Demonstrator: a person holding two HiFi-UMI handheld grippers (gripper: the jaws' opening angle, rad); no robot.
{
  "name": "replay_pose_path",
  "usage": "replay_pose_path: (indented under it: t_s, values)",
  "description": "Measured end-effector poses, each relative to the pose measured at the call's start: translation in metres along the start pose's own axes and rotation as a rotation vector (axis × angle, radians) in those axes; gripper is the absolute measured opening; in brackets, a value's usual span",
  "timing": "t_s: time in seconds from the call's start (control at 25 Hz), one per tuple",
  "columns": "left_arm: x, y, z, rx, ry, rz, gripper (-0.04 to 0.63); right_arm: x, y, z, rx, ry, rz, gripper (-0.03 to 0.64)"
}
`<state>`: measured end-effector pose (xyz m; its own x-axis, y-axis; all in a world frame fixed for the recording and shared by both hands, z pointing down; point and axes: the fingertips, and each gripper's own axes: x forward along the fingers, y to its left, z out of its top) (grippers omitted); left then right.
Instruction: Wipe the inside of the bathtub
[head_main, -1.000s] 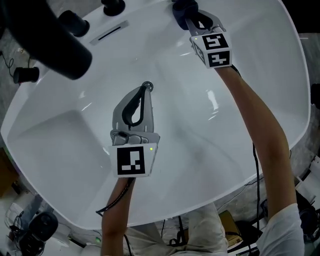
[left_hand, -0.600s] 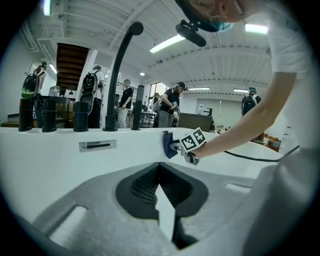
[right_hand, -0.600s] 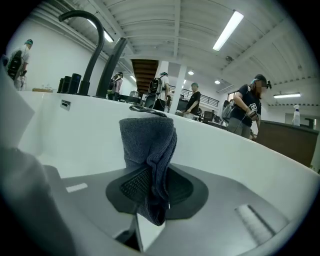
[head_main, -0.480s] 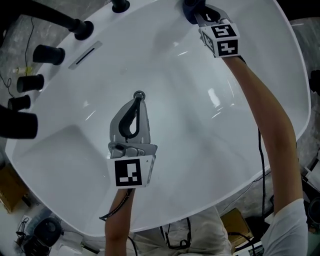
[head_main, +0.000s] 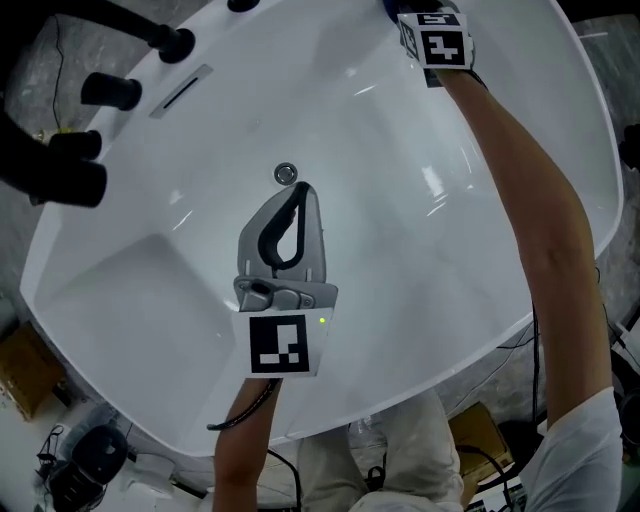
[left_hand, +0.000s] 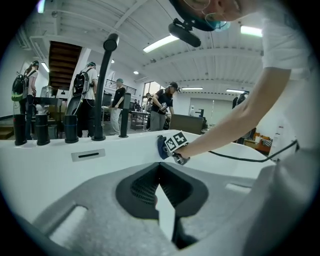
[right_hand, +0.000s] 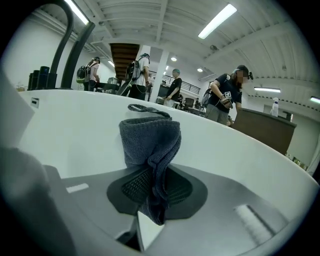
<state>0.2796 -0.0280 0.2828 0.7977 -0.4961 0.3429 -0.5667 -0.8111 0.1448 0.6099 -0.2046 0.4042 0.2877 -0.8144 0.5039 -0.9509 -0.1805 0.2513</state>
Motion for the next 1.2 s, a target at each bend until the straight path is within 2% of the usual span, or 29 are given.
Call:
replay_pose_path:
  t_s: [0.12,0.2,0.32,0.4,0.48,0.64,0.8,0.96,1.08,1.2]
  values:
    - [-0.013,-0.008,0.001,0.029,0.008,-0.034,0.0,-0.004,-0.006,-0.004,0.02,0.044,-0.025,0.057]
    - [-0.016,-0.011,-0.004,0.041,0.038,-0.029,0.0,-0.005,-0.005,-0.006,0.033,0.042,-0.001,0.058]
    - [-0.008,-0.018,-0.008,-0.024,0.058,0.034,0.0,-0.005,-0.004,-0.003,0.035,0.01,0.058,0.058]
    - [0.004,-0.026,-0.006,-0.02,0.056,0.064,0.0,-0.004,-0.001,-0.004,-0.009,-0.009,0.132,0.063]
    - [0.02,-0.038,0.002,-0.065,0.02,0.09,0.0,-0.002,-0.007,0.002,-0.072,-0.024,0.189,0.063]
    - [0.046,-0.065,0.013,-0.119,0.008,0.114,0.0,0.001,-0.012,0.0,-0.218,-0.044,0.278,0.067]
    - [0.078,-0.083,0.022,-0.093,0.006,0.095,0.0,0.003,-0.015,-0.003,-0.278,-0.086,0.354,0.071]
    - [0.104,-0.092,0.024,-0.099,-0.025,0.09,0.0,0.007,-0.045,-0.001,-0.184,-0.138,0.301,0.067]
    - [0.114,-0.094,0.02,-0.08,-0.006,0.073,0.0,0.012,-0.072,-0.012,-0.085,-0.135,0.258,0.067]
    - [0.125,-0.095,0.023,-0.066,-0.017,0.07,0.0,0.019,-0.096,-0.017,-0.046,-0.131,0.226,0.067]
